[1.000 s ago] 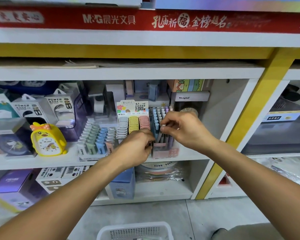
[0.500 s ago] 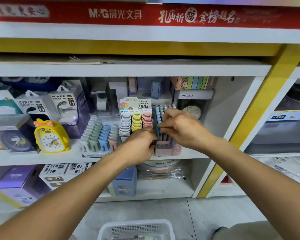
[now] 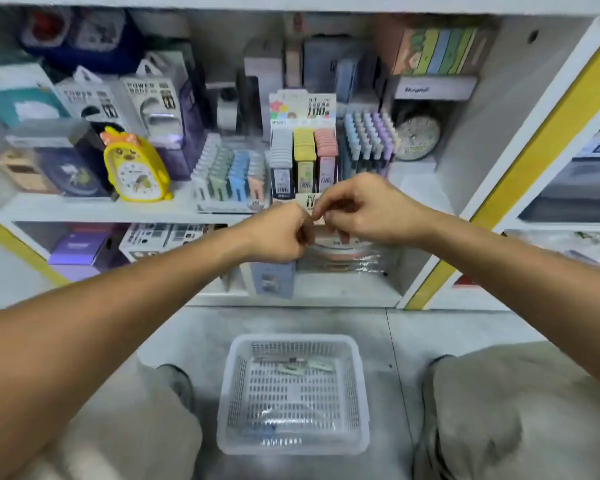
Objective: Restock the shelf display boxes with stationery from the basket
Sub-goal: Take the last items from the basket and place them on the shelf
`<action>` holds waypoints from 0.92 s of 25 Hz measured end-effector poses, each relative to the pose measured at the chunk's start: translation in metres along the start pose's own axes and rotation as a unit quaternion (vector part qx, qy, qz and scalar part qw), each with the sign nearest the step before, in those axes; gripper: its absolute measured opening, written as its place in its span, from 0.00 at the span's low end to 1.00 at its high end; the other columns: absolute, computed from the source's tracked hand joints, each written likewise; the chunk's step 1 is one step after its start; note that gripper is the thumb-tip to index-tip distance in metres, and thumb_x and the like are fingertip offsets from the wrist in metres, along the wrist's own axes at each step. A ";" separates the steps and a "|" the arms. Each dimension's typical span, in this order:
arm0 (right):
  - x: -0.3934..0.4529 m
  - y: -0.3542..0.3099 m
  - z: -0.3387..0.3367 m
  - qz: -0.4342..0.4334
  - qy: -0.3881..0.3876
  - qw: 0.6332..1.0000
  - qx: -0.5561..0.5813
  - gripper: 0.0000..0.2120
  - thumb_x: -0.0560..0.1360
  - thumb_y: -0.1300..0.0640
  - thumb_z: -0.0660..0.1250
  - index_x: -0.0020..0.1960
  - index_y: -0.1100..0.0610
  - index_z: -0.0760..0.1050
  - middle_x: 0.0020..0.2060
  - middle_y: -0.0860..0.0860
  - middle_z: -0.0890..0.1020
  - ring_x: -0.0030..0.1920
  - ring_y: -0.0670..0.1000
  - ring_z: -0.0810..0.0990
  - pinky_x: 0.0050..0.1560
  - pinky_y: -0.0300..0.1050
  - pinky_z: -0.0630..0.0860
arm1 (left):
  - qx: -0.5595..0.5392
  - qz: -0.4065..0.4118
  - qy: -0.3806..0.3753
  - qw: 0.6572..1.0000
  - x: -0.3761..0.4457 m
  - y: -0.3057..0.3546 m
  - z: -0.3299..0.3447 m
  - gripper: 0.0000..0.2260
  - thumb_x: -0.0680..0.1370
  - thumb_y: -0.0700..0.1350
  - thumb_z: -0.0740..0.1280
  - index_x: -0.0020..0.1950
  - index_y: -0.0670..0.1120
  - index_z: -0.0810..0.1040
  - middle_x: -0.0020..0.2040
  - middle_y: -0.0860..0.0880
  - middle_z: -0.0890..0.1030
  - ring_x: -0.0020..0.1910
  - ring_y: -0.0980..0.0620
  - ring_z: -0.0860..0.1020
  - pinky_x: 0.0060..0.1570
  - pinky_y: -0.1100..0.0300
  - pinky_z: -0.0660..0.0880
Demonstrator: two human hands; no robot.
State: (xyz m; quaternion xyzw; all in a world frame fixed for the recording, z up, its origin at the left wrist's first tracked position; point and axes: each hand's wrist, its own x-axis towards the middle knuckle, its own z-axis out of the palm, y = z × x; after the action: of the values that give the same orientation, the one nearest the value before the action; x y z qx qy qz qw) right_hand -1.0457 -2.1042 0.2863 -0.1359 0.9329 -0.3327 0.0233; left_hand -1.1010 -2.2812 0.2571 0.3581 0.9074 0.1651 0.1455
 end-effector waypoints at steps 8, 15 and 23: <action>-0.044 0.105 0.241 0.191 -0.299 0.923 -0.149 0.15 0.75 0.62 0.66 0.61 0.57 0.79 0.57 0.55 0.82 0.56 0.55 0.81 0.58 0.49 0.79 | 0.107 -0.077 -0.307 0.943 -0.041 -0.075 0.195 0.10 0.75 0.40 0.67 0.56 0.39 0.78 0.54 0.41 0.81 0.52 0.43 0.80 0.51 0.53 0.78; -0.093 0.175 0.319 0.256 -0.243 0.910 -0.216 0.20 0.75 0.67 0.62 0.66 0.58 0.69 0.61 0.55 0.75 0.54 0.59 0.80 0.47 0.51 0.78 | 0.083 -0.104 -0.378 0.916 -0.076 -0.122 0.320 0.11 0.78 0.40 0.65 0.61 0.41 0.74 0.60 0.42 0.78 0.58 0.43 0.78 0.56 0.49 0.76; -0.077 0.189 0.355 0.209 -0.220 0.904 -0.301 0.21 0.74 0.68 0.66 0.65 0.61 0.68 0.58 0.56 0.74 0.51 0.56 0.80 0.37 0.49 0.73 | 0.118 -0.055 -0.361 0.924 -0.080 -0.131 0.368 0.15 0.75 0.38 0.68 0.61 0.47 0.78 0.56 0.48 0.81 0.55 0.45 0.80 0.53 0.53 0.78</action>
State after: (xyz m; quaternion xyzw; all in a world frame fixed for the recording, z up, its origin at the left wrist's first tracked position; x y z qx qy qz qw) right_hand -0.9695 -2.1614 -0.1122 -0.0081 0.9668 0.0143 0.2552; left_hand -0.9827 -2.3552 -0.1166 0.3572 0.8249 -0.0914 0.4285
